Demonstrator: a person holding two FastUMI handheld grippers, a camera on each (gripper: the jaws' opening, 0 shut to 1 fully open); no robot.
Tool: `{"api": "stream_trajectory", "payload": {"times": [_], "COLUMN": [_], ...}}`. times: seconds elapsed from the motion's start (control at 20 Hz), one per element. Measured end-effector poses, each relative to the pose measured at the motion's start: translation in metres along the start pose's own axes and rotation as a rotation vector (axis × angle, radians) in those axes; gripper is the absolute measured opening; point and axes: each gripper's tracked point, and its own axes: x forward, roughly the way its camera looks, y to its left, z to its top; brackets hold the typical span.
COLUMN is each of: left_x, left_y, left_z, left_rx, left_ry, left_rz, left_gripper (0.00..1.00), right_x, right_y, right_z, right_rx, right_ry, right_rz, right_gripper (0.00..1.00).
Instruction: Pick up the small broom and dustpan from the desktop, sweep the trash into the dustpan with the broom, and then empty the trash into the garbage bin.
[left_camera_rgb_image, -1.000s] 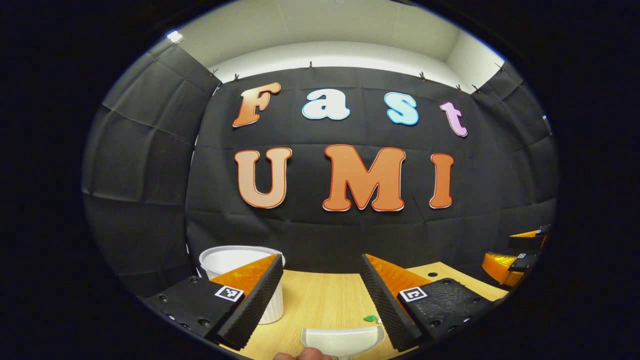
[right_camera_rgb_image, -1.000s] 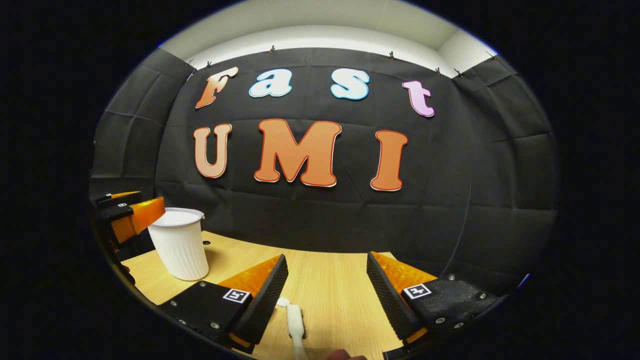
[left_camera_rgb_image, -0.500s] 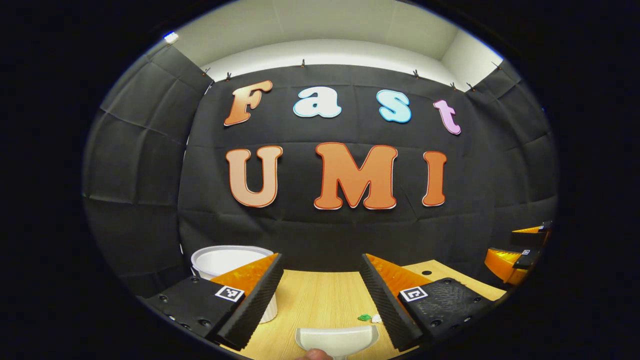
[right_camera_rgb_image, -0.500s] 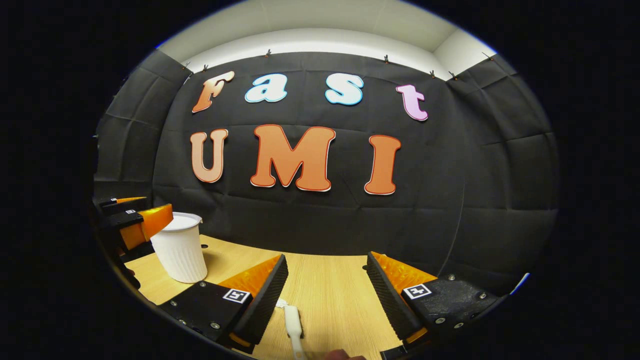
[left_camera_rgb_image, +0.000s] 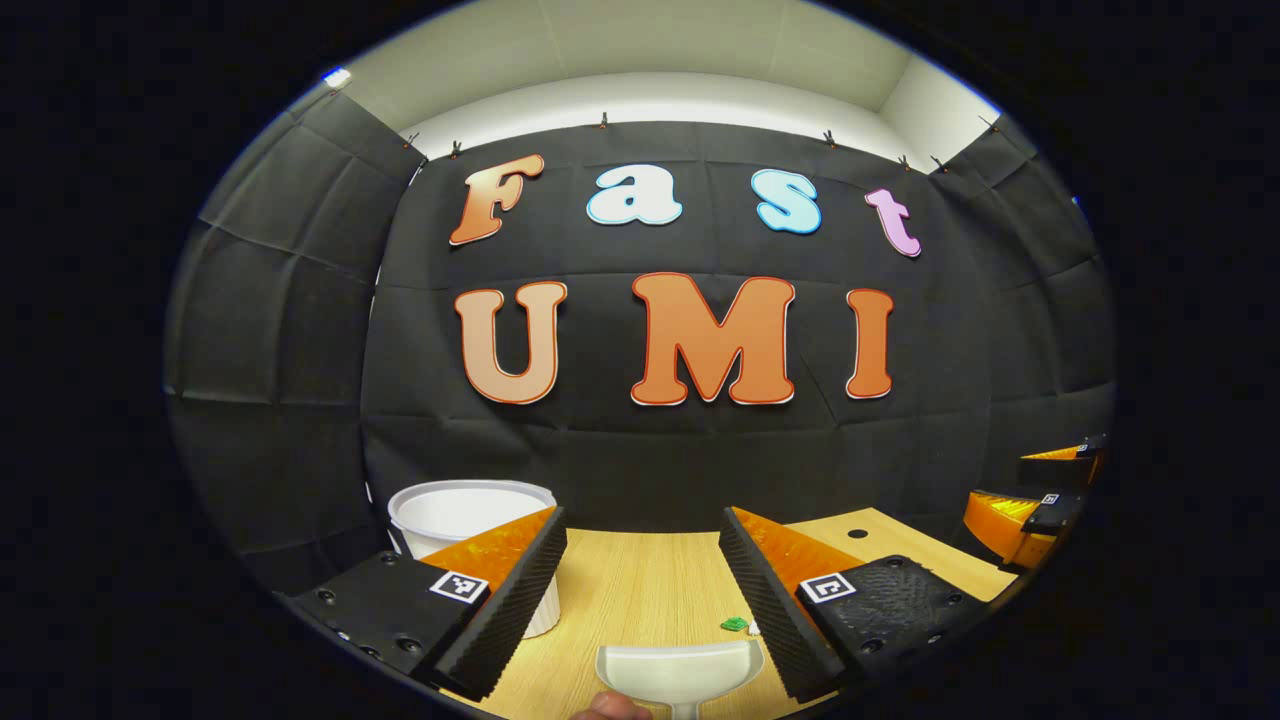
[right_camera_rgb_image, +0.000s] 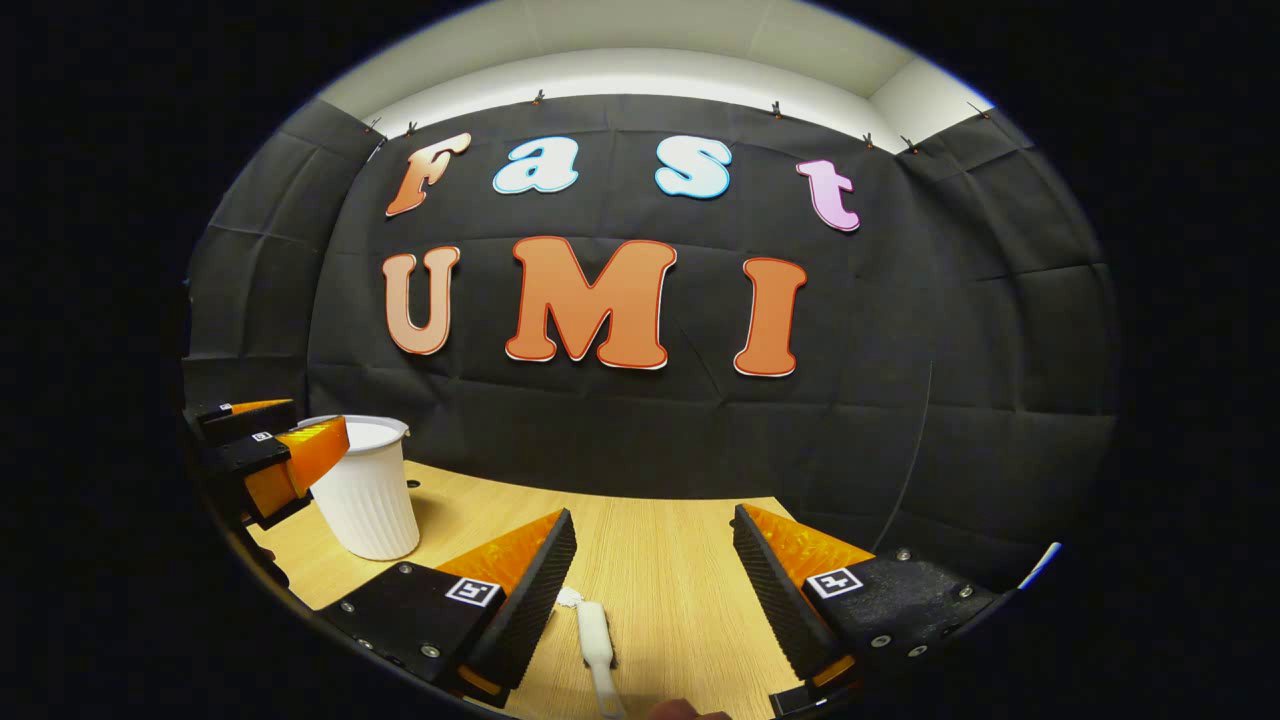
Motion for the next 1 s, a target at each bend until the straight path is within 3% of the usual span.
{"api": "stream_trajectory", "payload": {"times": [1.0], "left_x": [0.015], "left_y": [-0.004], "left_z": [-0.015], "left_rx": [0.008], "left_ry": [0.038], "left_rz": [-0.013], "left_gripper": [0.97], "right_x": [0.014], "right_y": [0.016], "right_z": [-0.015], "right_rx": [-0.025], "right_ry": [0.051], "right_rz": [0.036], "right_gripper": [0.95]}}
